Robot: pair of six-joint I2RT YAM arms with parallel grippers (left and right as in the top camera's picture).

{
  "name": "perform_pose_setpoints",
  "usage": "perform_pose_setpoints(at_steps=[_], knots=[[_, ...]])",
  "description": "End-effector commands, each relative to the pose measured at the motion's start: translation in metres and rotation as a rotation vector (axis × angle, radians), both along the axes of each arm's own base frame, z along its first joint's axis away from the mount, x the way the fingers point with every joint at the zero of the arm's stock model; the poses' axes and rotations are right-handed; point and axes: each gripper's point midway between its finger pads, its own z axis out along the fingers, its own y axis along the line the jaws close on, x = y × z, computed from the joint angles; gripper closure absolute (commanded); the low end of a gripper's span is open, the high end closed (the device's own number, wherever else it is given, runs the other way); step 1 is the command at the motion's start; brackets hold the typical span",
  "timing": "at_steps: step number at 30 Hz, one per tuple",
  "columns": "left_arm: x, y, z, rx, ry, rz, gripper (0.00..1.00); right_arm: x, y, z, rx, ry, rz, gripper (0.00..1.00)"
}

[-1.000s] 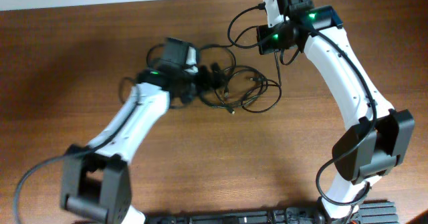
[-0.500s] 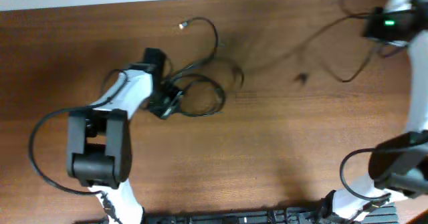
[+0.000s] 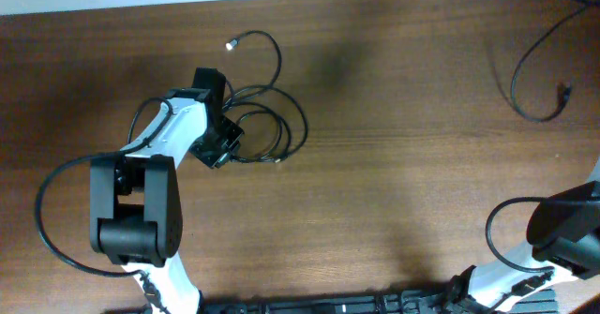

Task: Untangle cables
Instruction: 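Pull one cable away to the upper right with the right gripper, then place the separated cable at the top right and open the right gripper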

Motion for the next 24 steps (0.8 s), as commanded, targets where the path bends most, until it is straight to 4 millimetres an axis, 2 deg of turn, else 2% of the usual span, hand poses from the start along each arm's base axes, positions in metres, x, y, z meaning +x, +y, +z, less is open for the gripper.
perform_pose_setpoints(at_steps=[1, 2, 3, 4, 5, 6, 7, 9, 10, 11, 12, 13, 14, 15, 16, 18, 20, 21, 22, 23, 24], knots=[[0.008, -0.001, 0.004, 0.006, -0.043, -0.008, 0.87, 0.001, 0.002, 0.043, -0.101, -0.162, 0.001, 0.96], [0.012, -0.001, 0.004, 0.003, -0.06, -0.008, 0.87, 0.008, -0.001, 0.036, -0.103, -0.166, 0.002, 0.96], [0.014, -0.002, 0.005, 0.001, -0.068, -0.009, 0.87, 0.027, -0.017, -0.004, -0.027, -0.106, -0.023, 0.96], [0.014, -0.002, 0.005, 0.001, -0.068, -0.009, 0.87, 0.045, -0.03, -0.066, 0.06, 0.031, -0.033, 0.96], [0.014, -0.002, 0.005, 0.001, -0.067, -0.009, 0.87, 0.056, -0.036, -0.114, 0.116, 0.137, -0.035, 0.96], [0.014, -0.002, 0.005, 0.002, -0.069, -0.009, 0.86, 0.063, -0.042, -0.175, 0.184, 0.267, -0.052, 0.96], [0.015, -0.002, 0.005, 0.001, -0.07, -0.009, 0.84, 0.065, -0.047, -0.238, 0.248, 0.4, -0.074, 0.88], [0.015, -0.002, 0.005, 0.001, -0.07, -0.009, 0.83, 0.059, -0.048, -0.286, 0.302, 0.519, -0.096, 0.78], [0.015, -0.002, 0.005, 0.001, -0.07, -0.009, 0.83, 0.053, -0.049, -0.3, 0.317, 0.563, -0.119, 0.76], [0.015, -0.002, 0.005, 0.001, -0.07, -0.009, 0.82, 0.046, -0.051, -0.313, 0.33, 0.609, -0.146, 0.62], [0.015, -0.002, 0.005, 0.001, -0.07, -0.009, 0.8, 0.038, -0.053, -0.324, 0.34, 0.654, -0.176, 0.52], [0.015, -0.002, 0.005, 0.001, -0.07, -0.009, 0.68, 0.03, -0.055, -0.331, 0.346, 0.694, -0.207, 0.16], [0.015, -0.002, 0.005, 0.001, -0.07, -0.009, 0.41, 0.024, -0.058, -0.335, 0.37, 0.71, -0.247, 0.01], [0.014, -0.002, 0.005, 0.001, -0.07, -0.009, 0.32, 0.017, -0.065, -0.336, 0.421, 0.697, -0.326, 0.01], [0.014, -0.002, 0.005, 0.001, -0.069, -0.009, 0.09, -0.004, -0.079, -0.344, 0.503, 0.699, -0.492, 0.01], [0.014, -0.002, 0.005, 0.001, -0.066, -0.009, 0.01, -0.036, -0.091, -0.356, 0.612, 0.725, -0.64, 0.01], [0.014, -0.002, 0.005, 0.001, -0.066, -0.009, 0.01, -0.073, -0.11, -0.359, 0.79, 0.694, -0.783, 0.01], [0.014, -0.002, 0.005, 0.001, -0.066, -0.009, 0.01, -0.082, -0.12, -0.363, 0.926, 0.664, -0.732, 0.01], [0.014, -0.002, 0.004, 0.002, -0.066, -0.009, 0.01, -0.073, -0.116, -0.361, 1.047, 0.626, -0.579, 0.01], [0.014, -0.002, 0.005, 0.001, -0.069, -0.009, 0.01, -0.05, -0.104, -0.346, 1.131, 0.558, -0.37, 0.01], [0.015, -0.002, 0.005, 0.001, -0.07, -0.009, 0.01, -0.023, -0.083, -0.323, 1.144, 0.503, -0.138, 0.01]])
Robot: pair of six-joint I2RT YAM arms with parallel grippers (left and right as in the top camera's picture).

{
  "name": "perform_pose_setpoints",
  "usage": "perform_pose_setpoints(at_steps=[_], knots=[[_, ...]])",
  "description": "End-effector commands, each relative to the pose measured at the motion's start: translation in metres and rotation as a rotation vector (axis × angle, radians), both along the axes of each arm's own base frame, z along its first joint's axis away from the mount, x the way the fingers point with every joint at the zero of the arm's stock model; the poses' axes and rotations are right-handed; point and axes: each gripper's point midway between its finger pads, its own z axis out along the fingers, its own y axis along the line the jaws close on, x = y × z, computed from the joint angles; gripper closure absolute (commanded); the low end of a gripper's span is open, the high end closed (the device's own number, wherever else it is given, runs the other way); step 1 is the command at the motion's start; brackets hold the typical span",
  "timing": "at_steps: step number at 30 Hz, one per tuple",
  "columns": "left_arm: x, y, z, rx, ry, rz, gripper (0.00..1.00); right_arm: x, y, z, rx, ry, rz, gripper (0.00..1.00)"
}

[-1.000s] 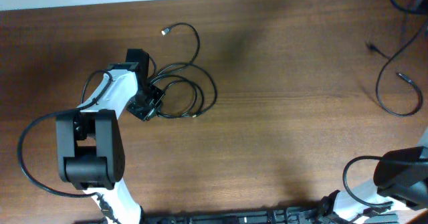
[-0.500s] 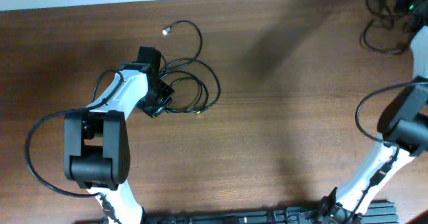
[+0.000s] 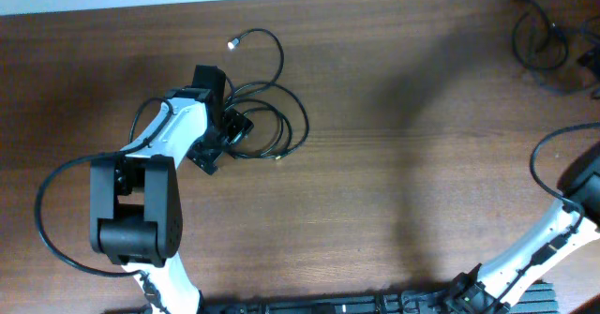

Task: Untangle cables
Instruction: 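Place the separated cable at the top right and open the right gripper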

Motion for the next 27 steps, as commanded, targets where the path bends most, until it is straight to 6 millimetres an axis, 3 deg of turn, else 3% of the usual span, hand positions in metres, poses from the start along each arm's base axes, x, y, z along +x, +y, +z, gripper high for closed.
perform_pose_setpoints(at_steps=[1, 3, 5, 7, 9, 11, 12, 13, 15, 19, 23, 25, 26, 27], knots=[[0.001, 0.0, 0.004, 0.009, -0.014, -0.005, 0.01, 0.076, 0.072, 0.06, 0.183, -0.405, 0.37, 0.01], [0.001, 0.0, 0.004, 0.009, -0.014, -0.005, 0.01, 0.102, 0.101, 0.069, 0.13, -0.437, 0.466, 0.01], [0.001, 0.0, 0.004, 0.009, -0.014, -0.005, 0.01, 0.103, 0.105, 0.061, 0.115, -0.389, 0.444, 0.01], [0.001, 0.0, 0.004, 0.009, -0.014, -0.004, 0.01, 0.095, 0.121, 0.044, 0.104, -0.299, 0.525, 0.01], [0.001, 0.0, 0.004, 0.009, -0.014, -0.004, 0.01, 0.081, 0.094, 0.028, -0.001, -0.159, 0.408, 0.01], [0.001, 0.0, 0.004, 0.009, -0.014, -0.004, 0.01, 0.077, 0.079, 0.026, -0.057, -0.118, 0.357, 0.01], [0.001, 0.0, 0.004, 0.009, -0.014, -0.004, 0.01, 0.079, 0.07, 0.028, -0.144, -0.1, 0.385, 0.01], [0.001, 0.0, 0.004, 0.009, -0.014, -0.005, 0.01, 0.086, 0.066, 0.03, -0.281, -0.073, 0.525, 0.01], [0.001, 0.0, 0.004, 0.009, -0.014, -0.004, 0.01, 0.084, 0.059, 0.015, -0.409, 0.013, 0.689, 0.08], [0.001, 0.0, 0.004, 0.009, -0.014, -0.004, 0.01, 0.088, 0.018, 0.002, -0.546, 0.013, 0.697, 0.08], [0.001, 0.0, 0.004, 0.009, -0.014, -0.004, 0.01, 0.073, -0.024, -0.051, -0.543, 0.043, 0.624, 0.15], [0.001, 0.0, 0.004, 0.009, -0.013, -0.005, 0.01, 0.069, -0.033, -0.078, -0.521, 0.048, 0.591, 0.2], [0.001, 0.0, 0.004, 0.009, -0.014, -0.005, 0.01, 0.068, -0.036, -0.083, -0.501, 0.039, 0.565, 0.34], [0.001, 0.0, 0.004, 0.009, -0.014, -0.005, 0.01, 0.073, -0.024, -0.086, -0.409, -0.037, 0.537, 0.96]])
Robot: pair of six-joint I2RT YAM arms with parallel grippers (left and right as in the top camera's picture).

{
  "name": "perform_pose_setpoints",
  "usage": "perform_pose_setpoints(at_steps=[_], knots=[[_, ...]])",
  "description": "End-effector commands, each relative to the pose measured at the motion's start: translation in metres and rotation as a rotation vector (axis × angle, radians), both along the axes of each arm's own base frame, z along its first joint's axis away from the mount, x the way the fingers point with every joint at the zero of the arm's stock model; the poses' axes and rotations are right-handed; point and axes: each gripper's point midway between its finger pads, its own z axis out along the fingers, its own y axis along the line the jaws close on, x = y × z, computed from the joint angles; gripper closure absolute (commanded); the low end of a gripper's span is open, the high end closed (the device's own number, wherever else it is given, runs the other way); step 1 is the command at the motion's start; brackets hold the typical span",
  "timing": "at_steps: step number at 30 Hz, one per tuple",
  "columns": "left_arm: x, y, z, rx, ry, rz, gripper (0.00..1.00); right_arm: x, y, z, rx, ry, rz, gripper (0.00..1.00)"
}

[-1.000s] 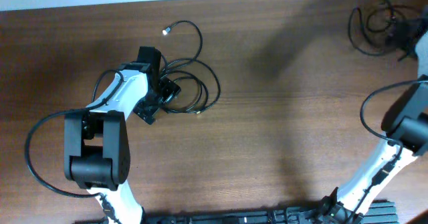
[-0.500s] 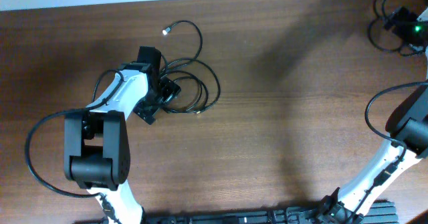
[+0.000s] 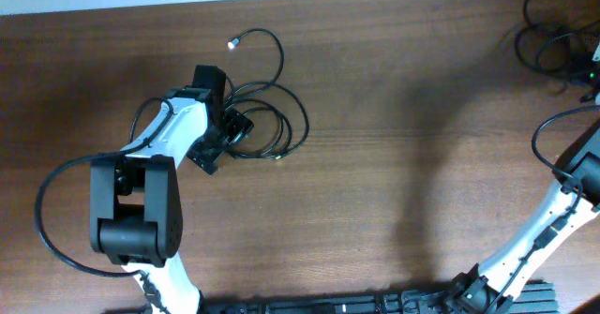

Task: Untangle cables
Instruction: 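Place the separated cable at the top right and open the right gripper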

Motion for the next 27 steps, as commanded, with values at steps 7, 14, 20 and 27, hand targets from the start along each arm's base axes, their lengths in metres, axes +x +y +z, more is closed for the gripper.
perform_pose_setpoints(at_steps=[7, 14, 20, 27], knots=[[0.0, 0.001, 0.004, 0.01, -0.01, -0.004, 0.01, 0.057, 0.13, -0.016, 0.339, -0.02, 0.128, 0.96], [0.007, -0.001, 0.004, 0.005, -0.04, -0.003, 0.01, 0.03, 0.041, 0.09, 0.201, -0.101, 0.068, 0.23], [0.01, -0.004, 0.005, -0.002, -0.053, -0.01, 0.01, 0.005, 0.017, -0.029, 0.272, 0.03, 0.015, 0.25], [0.007, -0.017, 0.005, -0.002, -0.053, -0.046, 0.01, 0.05, 0.114, -0.039, 0.388, 0.064, 0.171, 0.95]])
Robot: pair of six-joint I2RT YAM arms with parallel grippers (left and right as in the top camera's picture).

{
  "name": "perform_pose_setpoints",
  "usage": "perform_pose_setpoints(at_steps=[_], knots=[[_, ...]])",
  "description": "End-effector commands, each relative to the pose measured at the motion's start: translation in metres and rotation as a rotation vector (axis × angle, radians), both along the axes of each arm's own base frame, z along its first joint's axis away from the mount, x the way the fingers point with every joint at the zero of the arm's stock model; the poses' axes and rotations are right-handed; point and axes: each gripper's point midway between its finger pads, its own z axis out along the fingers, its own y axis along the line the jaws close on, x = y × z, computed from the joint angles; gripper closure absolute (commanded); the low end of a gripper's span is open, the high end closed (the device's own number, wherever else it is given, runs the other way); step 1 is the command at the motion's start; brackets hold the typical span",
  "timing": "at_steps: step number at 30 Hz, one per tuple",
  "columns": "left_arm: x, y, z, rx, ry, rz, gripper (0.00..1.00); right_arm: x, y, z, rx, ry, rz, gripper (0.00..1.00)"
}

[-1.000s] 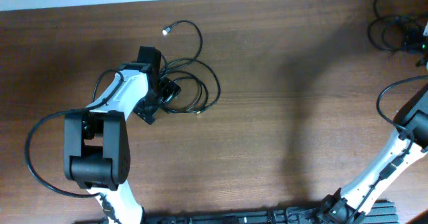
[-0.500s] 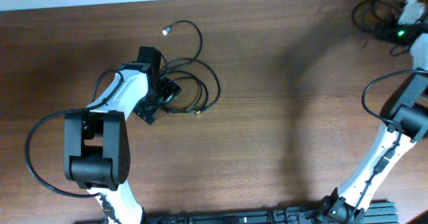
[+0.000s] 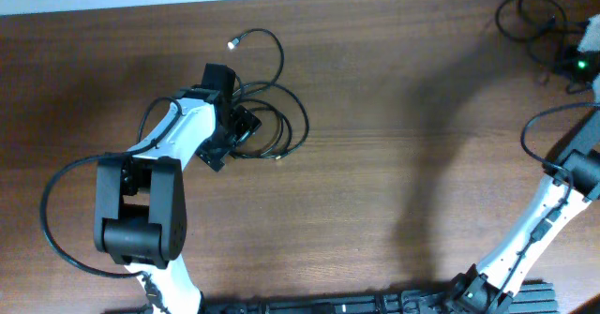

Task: Untangle cables
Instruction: 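Place the separated cable at the top right and open the right gripper, then bring both grippers back to the remaining cable tangle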

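A thin black cable lies in loose overlapping loops (image 3: 281,117) at the table's upper left, its silver-tipped end (image 3: 232,43) free beyond the loops. My left gripper (image 3: 240,127) sits on the left side of these loops, its fingers dark against the cable, so their state is unclear. A second black cable (image 3: 523,14) is bunched at the top right corner and runs to my right gripper (image 3: 579,59), which is partly cut off by the frame edge beside a green light.
The brown wooden table (image 3: 394,183) ends at a pale wall strip along the top. Each arm's own black supply cable hangs in an arc, left (image 3: 52,230) and right (image 3: 530,150). A dark bar (image 3: 356,306) lies along the front edge.
My left gripper has shifted slightly right and up at the coil. The right gripper has moved a little, and the second cable's bunch now sits further left along the top edge.
At first the right arm was low at the right edge and the second cable lay in a long open curve. Then that arm reached the top right corner with the cable bunched there. The left gripper stayed at the coil, shifting up slightly.
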Motion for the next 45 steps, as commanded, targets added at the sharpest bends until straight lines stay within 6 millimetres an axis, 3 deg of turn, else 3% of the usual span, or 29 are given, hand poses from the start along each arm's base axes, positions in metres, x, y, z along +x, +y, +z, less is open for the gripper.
perform_pose_setpoints(at_steps=[1, 3, 5, 6, 8, 9, 11, 13, 14, 16, 17, 19, 20, 22, 24, 26, 28, 30, 32, 33, 34, 36, 38, 39, 41, 42, 43, 45], knots=[[0.0, -0.001, 0.003, -0.001, -0.01, -0.003, 0.01, 0.021, 0.055, -0.018, 0.087, 0.034, 0.045, 0.8], [0.001, -0.001, 0.003, -0.001, -0.011, -0.003, 0.01, 0.025, 0.058, 0.033, 0.079, -0.01, 0.029, 0.0], [0.001, -0.001, 0.003, -0.001, -0.011, -0.003, 0.01, 0.013, 0.061, 0.092, 0.067, -0.029, 0.02, 0.01], [0.001, -0.001, 0.003, -0.001, -0.011, -0.003, 0.01, 0.002, 0.072, 0.134, 0.07, -0.038, 0.019, 0.01], [0.003, -0.008, 0.006, -0.041, -0.019, -0.074, 0.01, -0.02, 0.112, 0.189, 0.154, -0.023, -0.007, 0.01], [0.012, -0.018, 0.017, -0.107, -0.057, -0.188, 0.01, -0.034, 0.145, 0.202, 0.212, 0.027, 0.025, 0.01], [0.04, -0.039, 0.062, -0.231, -0.21, -0.426, 0.06, -0.046, 0.219, 0.195, 0.356, 0.141, 0.149, 0.01], [0.054, -0.036, 0.103, -0.174, -0.305, -0.534, 0.11, -0.06, 0.302, 0.179, 0.467, 0.279, 0.29, 0.01], [0.061, -0.013, 0.131, -0.027, -0.345, -0.505, 0.04, -0.07, 0.367, 0.164, 0.473, 0.37, 0.405, 0.01], [0.06, 0.021, 0.152, 0.129, -0.364, -0.449, 0.01, -0.085, 0.447, 0.139, 0.452, 0.445, 0.563, 0.01], [0.054, 0.035, 0.158, 0.155, -0.352, -0.42, 0.01, -0.093, 0.494, 0.116, 0.391, 0.473, 0.642, 0.01], [0.048, 0.055, 0.152, 0.156, -0.313, -0.369, 0.01, -0.093, 0.537, 0.078, 0.265, 0.47, 0.615, 0.01], [0.046, 0.067, 0.151, 0.153, -0.297, -0.324, 0.01, -0.09, 0.552, 0.062, 0.169, 0.427, 0.621, 0.09], [0.046, 0.071, 0.151, 0.152, -0.296, -0.314, 0.01, -0.07, 0.583, 0.047, -0.016, 0.249, 0.63, 0.27], [0.046, 0.071, 0.151, 0.152, -0.296, -0.315, 0.01, -0.053, 0.607, 0.049, -0.054, 0.086, 0.637, 0.32], [0.045, 0.072, 0.151, 0.151, -0.291, -0.314, 0.01, -0.036, 0.614, 0.05, -0.041, -0.002, 0.631, 0.36], [0.044, 0.071, 0.15, 0.151, -0.286, -0.315, 0.01, -0.028, 0.618, 0.036, -0.038, -0.024, 0.631, 0.43], [0.044, 0.072, 0.15, 0.151, -0.286, -0.315, 0.01, -0.025, 0.619, 0.003, -0.046, -0.002, 0.636, 0.46], [0.044, 0.072, 0.15, 0.151, -0.286, -0.315, 0.01, -0.026, 0.618, -0.017, -0.051, 0.019, 0.636, 0.51], [0.044, 0.072, 0.15, 0.151, -0.286, -0.315, 0.01, -0.025, 0.617, -0.022, -0.06, 0.02, 0.628, 0.66], [0.044, 0.071, 0.15, 0.151, -0.286, -0.315, 0.01, -0.024, 0.613, -0.024, -0.068, 0.026, 0.619, 0.93], [0.044, 0.071, 0.15, 0.151, -0.286, -0.315, 0.01, -0.038, 0.597, -0.004, -0.077, 0.102, 0.602, 0.96], [0.043, 0.071, 0.149, 0.149, -0.282, -0.315, 0.01, -0.073, 0.569, 0.044, -0.094, 0.223, 0.585, 0.96], [0.041, 0.069, 0.147, 0.137, -0.275, -0.318, 0.01, -0.098, 0.553, 0.077, -0.102, 0.275, 0.578, 0.96], [0.031, 0.065, 0.133, 0.105, -0.235, -0.327, 0.01, -0.121, 0.52, 0.111, -0.141, 0.321, 0.475, 0.96], [0.023, 0.059, 0.123, 0.066, -0.21, -0.33, 0.01, -0.133, 0.49, 0.121, -0.176, 0.364, 0.344, 0.96], [0.017, 0.056, 0.115, 0.04, -0.185, -0.304, 0.01, -0.143, 0.475, 0.12, -0.156, 0.414, 0.259, 0.96], [-0.001, 0.05, 0.095, -0.013, -0.107, -0.155, 0.01, -0.148, 0.468, 0.116, -0.143, 0.447, 0.216, 0.96]])
